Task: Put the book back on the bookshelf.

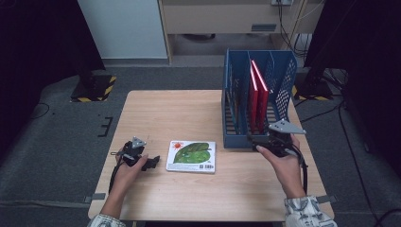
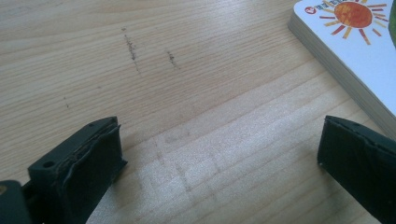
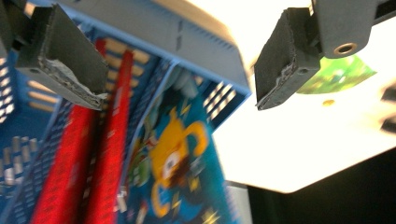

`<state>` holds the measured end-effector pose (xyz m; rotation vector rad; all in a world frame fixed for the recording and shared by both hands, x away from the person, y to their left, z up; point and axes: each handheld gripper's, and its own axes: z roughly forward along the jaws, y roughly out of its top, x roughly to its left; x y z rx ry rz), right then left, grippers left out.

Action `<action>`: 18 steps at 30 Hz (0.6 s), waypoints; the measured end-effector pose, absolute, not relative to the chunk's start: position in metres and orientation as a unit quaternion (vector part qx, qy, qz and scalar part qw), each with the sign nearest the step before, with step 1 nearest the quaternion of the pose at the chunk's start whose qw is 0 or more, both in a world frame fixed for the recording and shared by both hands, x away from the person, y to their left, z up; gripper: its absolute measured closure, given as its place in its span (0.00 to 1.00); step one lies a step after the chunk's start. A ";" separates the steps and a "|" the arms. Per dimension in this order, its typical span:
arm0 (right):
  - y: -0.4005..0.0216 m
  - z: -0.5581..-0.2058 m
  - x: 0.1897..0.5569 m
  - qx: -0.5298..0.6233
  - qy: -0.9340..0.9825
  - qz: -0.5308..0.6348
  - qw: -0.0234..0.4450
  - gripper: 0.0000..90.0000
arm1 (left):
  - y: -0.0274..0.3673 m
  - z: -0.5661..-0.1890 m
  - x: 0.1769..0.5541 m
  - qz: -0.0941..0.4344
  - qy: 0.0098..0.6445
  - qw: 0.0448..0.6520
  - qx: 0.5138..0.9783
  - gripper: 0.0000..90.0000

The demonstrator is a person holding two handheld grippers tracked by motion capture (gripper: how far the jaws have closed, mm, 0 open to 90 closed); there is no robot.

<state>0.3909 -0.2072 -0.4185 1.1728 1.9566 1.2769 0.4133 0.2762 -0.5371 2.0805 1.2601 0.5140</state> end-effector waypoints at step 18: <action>-0.151 -0.455 0.363 0.368 0.785 0.453 0.209 0.25 | 0.268 -0.515 0.403 0.199 0.461 0.376 0.779 0.05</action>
